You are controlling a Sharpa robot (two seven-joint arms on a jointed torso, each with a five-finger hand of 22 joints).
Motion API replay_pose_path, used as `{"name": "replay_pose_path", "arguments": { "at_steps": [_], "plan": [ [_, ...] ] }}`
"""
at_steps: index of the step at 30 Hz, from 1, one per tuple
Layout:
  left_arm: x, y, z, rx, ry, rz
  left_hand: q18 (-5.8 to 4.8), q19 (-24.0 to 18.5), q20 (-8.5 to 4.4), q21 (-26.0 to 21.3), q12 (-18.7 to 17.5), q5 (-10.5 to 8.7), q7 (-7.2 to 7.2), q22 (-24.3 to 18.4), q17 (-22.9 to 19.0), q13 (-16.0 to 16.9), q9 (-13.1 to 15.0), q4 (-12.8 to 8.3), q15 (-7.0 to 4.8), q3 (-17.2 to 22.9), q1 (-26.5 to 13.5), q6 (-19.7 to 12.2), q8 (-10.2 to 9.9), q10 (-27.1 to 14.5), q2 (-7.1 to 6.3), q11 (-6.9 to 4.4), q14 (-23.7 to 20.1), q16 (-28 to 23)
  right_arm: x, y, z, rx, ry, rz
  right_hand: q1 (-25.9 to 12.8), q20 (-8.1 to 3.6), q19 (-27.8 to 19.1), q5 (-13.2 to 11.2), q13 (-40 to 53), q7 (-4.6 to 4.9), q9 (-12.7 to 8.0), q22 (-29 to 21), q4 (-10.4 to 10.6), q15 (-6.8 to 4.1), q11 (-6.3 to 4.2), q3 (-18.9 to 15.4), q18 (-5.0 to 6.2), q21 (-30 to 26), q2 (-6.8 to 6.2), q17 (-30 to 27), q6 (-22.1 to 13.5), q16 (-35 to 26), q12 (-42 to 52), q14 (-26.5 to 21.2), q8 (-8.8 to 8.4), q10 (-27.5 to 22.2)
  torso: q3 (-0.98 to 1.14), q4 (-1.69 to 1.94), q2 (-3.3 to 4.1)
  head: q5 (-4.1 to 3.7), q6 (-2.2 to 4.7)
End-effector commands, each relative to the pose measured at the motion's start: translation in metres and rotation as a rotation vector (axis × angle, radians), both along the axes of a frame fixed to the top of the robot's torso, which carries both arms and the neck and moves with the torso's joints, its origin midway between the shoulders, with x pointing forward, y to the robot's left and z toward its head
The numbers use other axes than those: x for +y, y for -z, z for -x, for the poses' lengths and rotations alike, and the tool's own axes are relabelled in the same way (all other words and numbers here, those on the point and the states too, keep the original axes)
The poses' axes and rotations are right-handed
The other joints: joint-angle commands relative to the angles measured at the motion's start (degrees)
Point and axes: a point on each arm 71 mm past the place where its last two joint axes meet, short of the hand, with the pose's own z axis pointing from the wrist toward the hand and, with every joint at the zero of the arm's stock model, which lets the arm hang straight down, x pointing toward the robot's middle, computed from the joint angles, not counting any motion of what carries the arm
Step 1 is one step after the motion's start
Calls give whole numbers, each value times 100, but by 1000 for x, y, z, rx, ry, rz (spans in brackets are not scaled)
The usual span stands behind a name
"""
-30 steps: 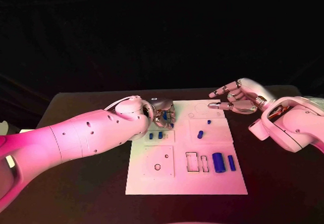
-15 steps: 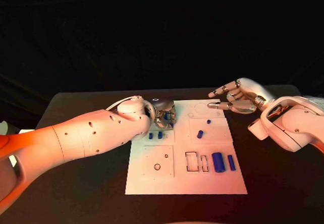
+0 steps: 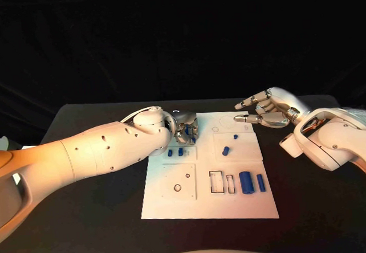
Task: Assemble the parts on the task board
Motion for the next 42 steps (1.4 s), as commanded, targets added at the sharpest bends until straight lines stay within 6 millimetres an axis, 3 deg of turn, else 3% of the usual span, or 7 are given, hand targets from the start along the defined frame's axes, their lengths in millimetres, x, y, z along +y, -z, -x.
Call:
{"name": "replay_pose_path", "arguments": {
  "at_steps": [1, 11, 18, 23, 29, 35, 42],
  "plan": [
    [1, 8, 2, 44, 1, -47, -43, 33, -16, 23, -46, 35, -7, 13, -14, -9, -9, -5, -39, 75, -5, 52, -49, 58, 10, 1, 227, 38, 2, 0, 1, 3, -17, 3, 11, 6, 410, 18, 817, -19, 7, 1151, -11, 29, 7, -27, -40, -21, 26, 1360, -9, -19, -19, 572, 5, 9, 0, 0, -1, 2, -7],
    [-1, 6, 1, 27, 9, -26, -58, 45, -23, 109, -126, 41, 19, 118, -31, 11, -23, -186, -52, 406, -28, 212, -75, 267, 10, -9, 223, 75, 2, 0, 1, 2, -18, 2, 11, 6, 410, 18, 817, -19, 7, 1151, -11, 29, 7, -27, -40, -21, 26, 1360, -9, -19, -19, 572, 5, 9, 2, -2, -5, -3, -3],
    [2, -1, 2, -21, 6, 67, -78, 68, -9, 204, -353, 69, 59, 228, -89, 3, -58, -338, -27, 712, -189, 285, -173, 370, -74, 19, 213, 95, 3, 0, 1, 1, -18, 2, 14, 6, 410, 18, 820, -19, 8, 1152, -10, 28, 7, -33, -40, -20, 31, 1363, -7, -17, -13, 572, 6, 12, 1, -3, -3, -13, 9],
    [10, -7, 5, -35, -9, 116, -85, 78, -4, 242, -425, 88, 68, 271, -110, 6, -70, -393, -22, 800, -248, 306, -208, 404, -100, 26, 210, 102, 2, 0, 1, 0, -18, 2, 14, 6, 410, 18, 820, -19, 8, 1152, -10, 28, 7, -33, -40, -20, 31, 1363, -7, -17, -13, 572, 6, 12, 6, 4, -12, -10, 21],
    [18, -18, 13, -42, -16, 152, -87, 80, -1, 251, -457, 88, 75, 283, -121, 6, -74, -411, -18, 829, -286, 316, -222, 415, -115, 31, 207, 104, 2, 0, 1, 0, -18, 2, 14, 6, 410, 18, 820, -19, 8, 1152, -10, 28, 7, -33, -40, -20, 31, 1363, -7, -17, -13, 572, 6, 12, -3, 15, -14, -17, 66],
    [29, -27, 19, -47, -33, 172, -88, 80, 4, 258, -495, 109, 80, 294, -141, 9, -80, -424, -14, 853, -351, 328, -243, 438, -144, 34, 203, 105, 2, 0, 1, 1, -18, 2, 14, 6, 410, 18, 820, -19, 8, 1152, -10, 28, 7, -33, -40, -20, 31, 1363, -7, -17, -13, 572, 6, 12, 3, 8, -6, 6, 106],
    [48, -28, 21, -30, -69, 148, -92, 85, 6, 277, -512, 116, 78, 315, -148, 12, -82, -429, -13, 862, -388, 339, -251, 455, -161, 34, 202, 108, 1, 0, 1, 2, -16, 3, 14, 6, 410, 18, 820, -19, 8, 1152, -10, 28, 7, -33, -40, -20, 31, 1363, -7, -17, -13, 572, 6, 12, -4, 8, -5, 16, 100]
  ]
}}
